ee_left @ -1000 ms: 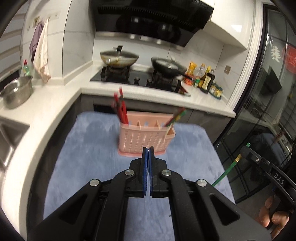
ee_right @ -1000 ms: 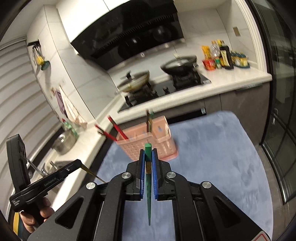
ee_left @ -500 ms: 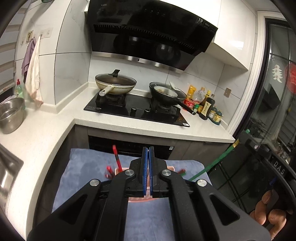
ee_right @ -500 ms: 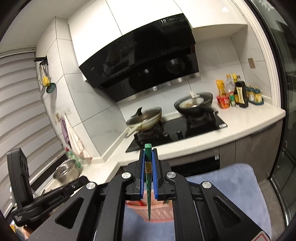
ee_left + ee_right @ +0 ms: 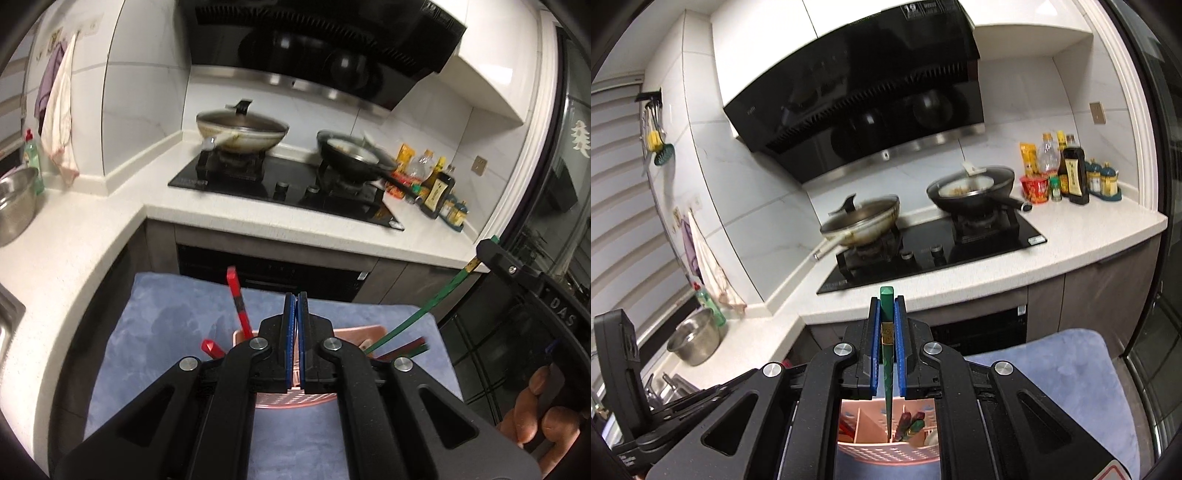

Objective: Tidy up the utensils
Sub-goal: 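Lift the green chopstick and gold spoon up into the pink basket, then open both tools to drop the chopstick and spoon into the basket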

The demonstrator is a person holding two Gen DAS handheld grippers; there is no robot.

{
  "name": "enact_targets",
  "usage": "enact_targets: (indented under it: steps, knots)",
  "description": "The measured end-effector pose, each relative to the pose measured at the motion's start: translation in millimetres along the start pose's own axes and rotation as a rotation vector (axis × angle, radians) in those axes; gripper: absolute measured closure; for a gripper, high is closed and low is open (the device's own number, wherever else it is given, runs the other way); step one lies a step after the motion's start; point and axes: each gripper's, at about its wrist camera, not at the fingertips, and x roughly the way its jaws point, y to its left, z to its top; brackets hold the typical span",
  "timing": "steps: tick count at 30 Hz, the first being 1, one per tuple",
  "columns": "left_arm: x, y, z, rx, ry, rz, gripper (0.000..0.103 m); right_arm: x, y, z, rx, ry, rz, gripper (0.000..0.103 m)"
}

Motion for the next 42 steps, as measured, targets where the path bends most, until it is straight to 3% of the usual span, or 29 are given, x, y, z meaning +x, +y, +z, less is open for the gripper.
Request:
enact_targets:
  steps: [6,14,21,26,30,42]
  knots:
    - [23,7,-13,-0.01,0.043,0.008,0.102,23,0,-15,-0.006,0.067,0.01,0.096]
    - [23,8,-16,-0.004,0.029,0.028,0.101,38,2,-28,-0.028,0.118,0.004,0.095]
    - [14,9,-17,-0.006,0.014,0.046,0.09,33,6,-27,-0.033,0.107,0.003,0.092]
    - [-4,7,-16,0.015,-0.013,0.071,0.088,16,9,-24,-0.035,0.094,0.011,0.091]
    - [-24,6,-20,0.011,-0.033,0.091,0.074,-1,14,-27,-0.06,0.091,0.011,0.084]
    - [-73,-3,-63,0.072,-0.026,0.164,0.072,-63,21,-85,-0.121,0.16,-0.013,0.082]
